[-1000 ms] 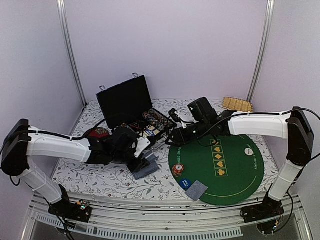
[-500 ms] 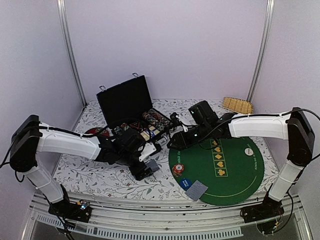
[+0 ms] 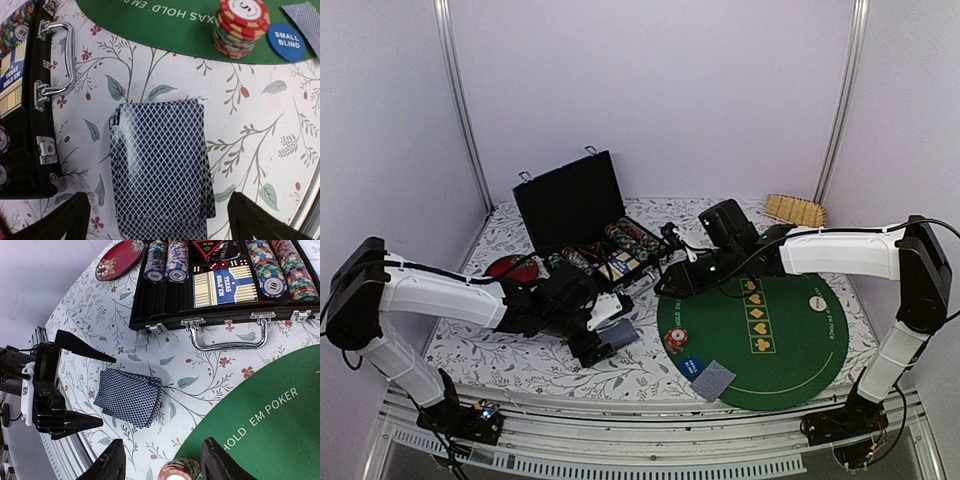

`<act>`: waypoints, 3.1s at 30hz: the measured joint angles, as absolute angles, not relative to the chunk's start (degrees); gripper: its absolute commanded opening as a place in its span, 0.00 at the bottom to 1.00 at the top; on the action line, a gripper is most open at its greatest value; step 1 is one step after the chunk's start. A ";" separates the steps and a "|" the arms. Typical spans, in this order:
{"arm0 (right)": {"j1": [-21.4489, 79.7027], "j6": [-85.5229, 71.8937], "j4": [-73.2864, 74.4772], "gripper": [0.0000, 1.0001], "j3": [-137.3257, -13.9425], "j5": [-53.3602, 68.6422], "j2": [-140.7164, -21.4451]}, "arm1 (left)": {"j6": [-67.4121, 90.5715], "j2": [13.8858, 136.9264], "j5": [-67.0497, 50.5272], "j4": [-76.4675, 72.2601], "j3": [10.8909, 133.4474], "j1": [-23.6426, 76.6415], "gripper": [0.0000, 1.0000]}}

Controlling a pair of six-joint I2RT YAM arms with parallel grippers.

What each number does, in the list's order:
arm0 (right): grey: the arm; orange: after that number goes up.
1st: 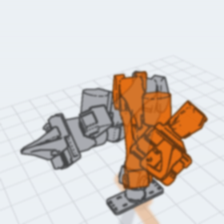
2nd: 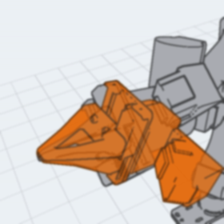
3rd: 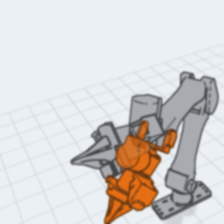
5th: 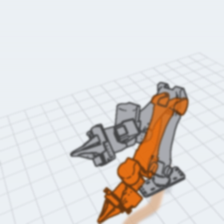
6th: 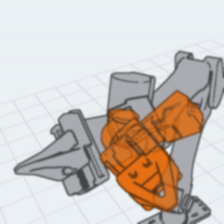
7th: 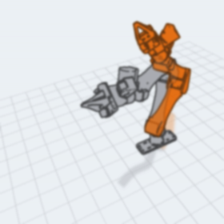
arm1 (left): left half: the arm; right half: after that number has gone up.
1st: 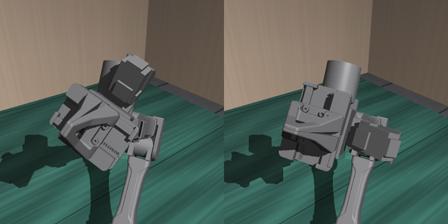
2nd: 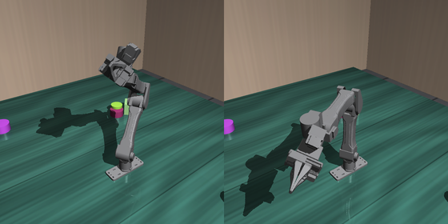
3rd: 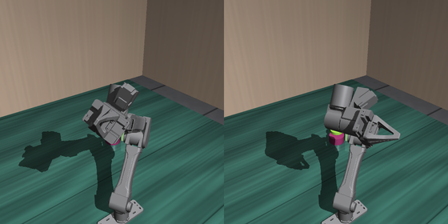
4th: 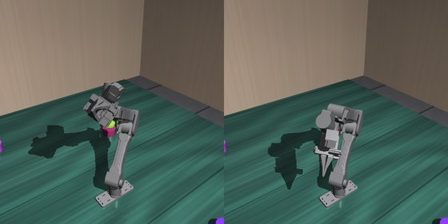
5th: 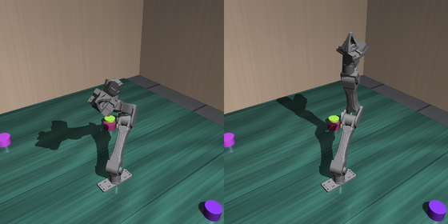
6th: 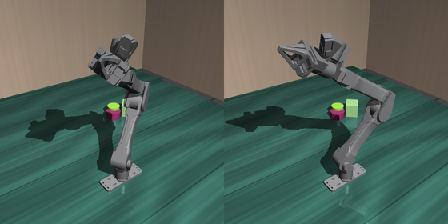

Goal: Distribute texas hold em gaming equipment
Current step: Pick up the face-down deck piles from the center of the board, then pass from the left arm to the right

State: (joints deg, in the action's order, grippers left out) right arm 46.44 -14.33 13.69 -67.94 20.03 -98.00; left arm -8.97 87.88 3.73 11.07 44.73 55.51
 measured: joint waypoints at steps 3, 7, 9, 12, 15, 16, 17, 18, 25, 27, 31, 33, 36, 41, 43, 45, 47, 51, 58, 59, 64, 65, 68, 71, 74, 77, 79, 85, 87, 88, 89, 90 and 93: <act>46.44 -14.33 13.69 0.54 -67.94 20.05 -97.80 | -9.45 87.88 3.70 9.96 44.14 55.29 0.98; 46.44 -14.33 13.72 0.54 -67.90 20.05 -97.80 | -9.98 88.60 3.64 9.02 44.21 55.05 0.98; 46.44 -14.33 13.72 0.54 -67.88 20.05 -97.80 | -10.28 89.91 3.62 9.02 44.25 55.05 0.98; 46.44 -14.33 13.72 0.53 -67.85 20.03 -97.80 | -10.76 92.03 3.64 9.21 44.38 55.05 0.98; 46.44 -14.33 13.72 0.54 -67.85 20.05 -97.80 | -11.18 93.27 3.70 9.32 44.62 54.96 0.98; 46.44 -14.33 13.72 0.54 -67.85 20.05 -97.80 | -11.29 93.45 3.73 9.28 44.75 54.94 0.98; 46.44 -14.33 13.74 0.54 -67.85 20.05 -97.80 | -11.40 93.67 3.73 9.26 44.91 54.89 0.98; 46.44 -14.31 13.72 0.54 -67.85 20.05 -97.80 | -11.49 93.93 3.70 9.19 45.12 54.83 0.98; 46.44 -14.31 13.76 0.53 -67.85 19.97 -97.80 | -12.21 96.79 1.52 8.91 47.00 53.54 0.67; 46.44 -14.31 13.78 0.53 -67.85 19.81 -97.80 | -12.43 96.82 0.45 9.15 47.05 53.25 0.61; 46.24 -14.31 13.74 0.53 -67.83 20.21 -97.80 | -13.26 96.77 -1.39 8.99 47.77 53.06 0.56; 45.69 -14.44 13.19 0.54 -67.44 21.08 -97.78 | -13.41 96.75 -1.83 8.84 47.90 53.06 0.55; 44.14 -15.59 11.92 0.54 -66.13 23.42 -97.73 | -13.45 96.33 -1.83 8.86 47.83 53.06 0.52; 42.30 -17.43 9.93 0.54 -66.26 27.53 -98.37 | -13.45 93.38 -0.43 8.80 46.26 53.08 0.52; 42.26 -18.28 8.80 0.54 -67.07 29.50 -99.85 | -13.47 91.83 0.67 8.84 45.91 53.25 0.52; 42.33 -19.14 7.64 0.54 -67.57 31.03 -101.58 | -13.47 91.00 1.78 8.80 45.91 53.47 0.52; 42.37 -20.12 7.09 0.55 -67.96 32.56 -103.35 | -13.45 90.24 3.18 9.13 45.91 53.67 0.52; 42.37 -22.28 5.82 0.58 -70.17 36.42 -107.22 | -13.50 87.99 5.63 11.18 46.00 54.41 0.53; 43.33 -27.22 -0.73 0.69 -73.01 42.74 -111.31 | -14.06 83.48 8.71 15.09 47.66 55.79 0.53; 43.59 -27.70 -1.48 0.70 -73.56 43.31 -112.03 | -14.22 83.09 8.88 15.33 48.07 55.92 0.53; 45.12 -30.24 -5.13 0.71 -75.00 46.87 -115.46 | -15.14 81.56 9.78 15.97 49.30 56.53 0.53; 45.39 -30.74 -5.63 0.71 -75.00 47.40 -115.70 | -15.25 81.32 9.80 16.12 49.36 56.62 0.53; 45.87 -31.99 -7.60 0.71 -75.02 48.95 -115.85 | -15.46 81.01 9.93 16.49 49.36 56.64 0.53; 46.33 -33.12 -9.78 0.70 -75.20 50.54 -116.46 | -15.70 81.01 10.17 16.82 49.36 56.64 0.53; 46.76 -34.68 -11.97 0.69 -75.99 52.07 -118.50 | -16.14 81.01 10.85 16.84 49.45 56.66 0.53; 47.24 -35.90 -12.73 0.65 -76.60 53.06 -120.22 | -16.51 81.01 11.42 16.75 49.60 56.66 0.53; 47.40 -36.40 -12.93 0.59 -76.62 53.63 -120.51 | -16.93 81.01 11.70 16.73 49.63 56.69 0.53; 47.42 -37.30 -13.43 0.15 -77.73 54.98 -120.99 | -17.96 80.99 13.10 16.25 49.67 56.73 0.53; 47.18 -37.34 -13.43 0.03 -77.73 55.31 -121.43 | -18.22 80.99 13.15 16.21 49.67 56.80 0.56; 47.11 -37.26 -13.47 0.03 -77.73 55.40 -121.64 | -18.37 81.01 13.17 16.16 49.67 56.84 0.60; 47.09 -37.60 -13.52 0.03 -77.73 55.72 -121.80 | -18.39 81.01 13.17 16.25 49.67 56.84 0.68; 47.09 -37.45 -13.63 0.03 -77.73 56.05 -121.80 | -18.44 81.01 13.19 16.27 49.67 56.86 0.76; 47.18 -37.28 -14.33 0.03 -77.95 57.45 -121.80 | -19.05 81.03 13.17 15.81 49.67 56.90 0.90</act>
State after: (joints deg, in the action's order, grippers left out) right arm 47.18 -37.28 -14.33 -77.95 57.45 -121.80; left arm -19.05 81.03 13.17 15.81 49.67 56.90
